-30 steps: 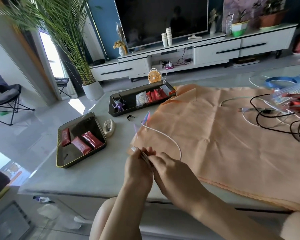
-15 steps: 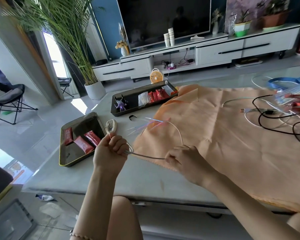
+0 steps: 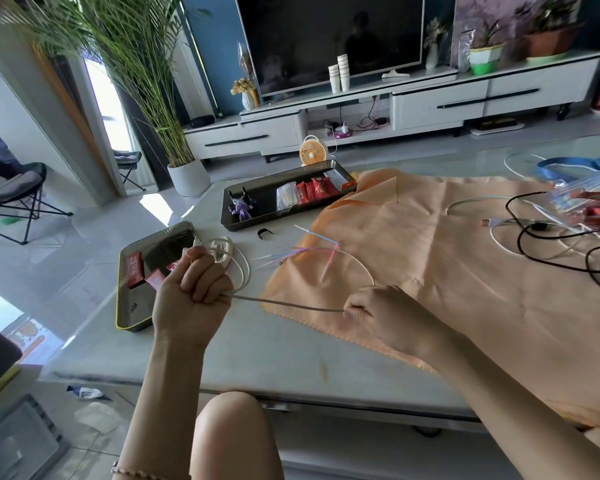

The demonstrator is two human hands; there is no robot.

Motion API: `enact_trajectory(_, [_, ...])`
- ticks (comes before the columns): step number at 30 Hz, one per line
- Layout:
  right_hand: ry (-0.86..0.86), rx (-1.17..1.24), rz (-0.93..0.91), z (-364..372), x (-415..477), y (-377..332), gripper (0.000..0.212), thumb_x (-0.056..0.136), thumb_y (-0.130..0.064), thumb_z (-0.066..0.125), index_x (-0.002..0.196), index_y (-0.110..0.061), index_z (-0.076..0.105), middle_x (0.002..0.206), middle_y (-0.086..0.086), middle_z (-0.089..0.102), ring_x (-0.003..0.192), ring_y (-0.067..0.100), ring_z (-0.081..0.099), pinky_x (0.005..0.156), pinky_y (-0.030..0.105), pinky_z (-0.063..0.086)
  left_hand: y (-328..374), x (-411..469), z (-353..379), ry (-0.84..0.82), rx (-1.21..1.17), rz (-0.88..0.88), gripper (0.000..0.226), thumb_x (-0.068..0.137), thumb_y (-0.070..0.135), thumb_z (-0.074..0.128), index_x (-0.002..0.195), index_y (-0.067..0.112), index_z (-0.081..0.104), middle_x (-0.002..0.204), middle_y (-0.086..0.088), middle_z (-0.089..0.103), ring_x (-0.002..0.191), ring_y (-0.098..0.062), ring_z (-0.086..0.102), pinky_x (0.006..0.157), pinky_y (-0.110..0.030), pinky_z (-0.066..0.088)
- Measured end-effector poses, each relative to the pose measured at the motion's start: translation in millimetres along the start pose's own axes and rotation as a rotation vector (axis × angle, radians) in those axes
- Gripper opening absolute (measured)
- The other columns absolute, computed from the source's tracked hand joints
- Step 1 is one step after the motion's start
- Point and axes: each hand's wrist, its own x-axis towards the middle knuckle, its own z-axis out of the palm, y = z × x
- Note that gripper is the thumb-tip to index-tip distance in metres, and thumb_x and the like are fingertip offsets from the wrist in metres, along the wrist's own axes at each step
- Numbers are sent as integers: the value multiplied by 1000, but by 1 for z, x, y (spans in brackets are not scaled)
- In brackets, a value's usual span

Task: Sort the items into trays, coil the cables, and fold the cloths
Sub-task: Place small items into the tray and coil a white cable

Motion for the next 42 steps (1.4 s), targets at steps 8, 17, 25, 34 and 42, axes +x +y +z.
enact_trajectory(8, [43,-175,53,-2,2,11,23,98,-30,44,101,-21,65,105,-8,65,102,16,56,77,27,21,15,-2,0,-220,-180,-129,31,92,7,33,66,3,46,54,-1,28,48,-15,24,50,-29,21])
enact_trajectory(17, [1,-133,110,-10,6,20,24,90,-11,48,102,-19,67,109,-4,67,105,19,57,93,29,38,10,-4,6,-224,-138,-280,35,96,16,27,75,0,49,53,7,17,45,-8,12,46,-20,10])
enact_trajectory(25, [121,632,50,-5,-5,-26,32,83,-6,48,108,-18,64,99,-5,63,93,8,58,83,8,41,-50,3,12,-64,120,-301,34,87,25,34,53,25,36,46,6,14,38,-8,11,34,-22,9])
enact_trajectory(34, [383,642,12,17,-5,-32,36,97,-15,48,130,-27,46,61,-17,44,61,-2,48,64,12,37,-93,-8,24,-43,160,-458,33,83,23,38,50,19,39,45,7,11,36,-8,9,32,-19,12])
enact_trajectory(42, [317,379,-22,16,-8,-29,24,99,-24,41,119,-17,54,65,-13,53,58,4,43,62,30,38,-95,-15,22,22,162,-484,32,84,22,37,54,15,47,46,7,12,38,-7,10,34,-16,14])
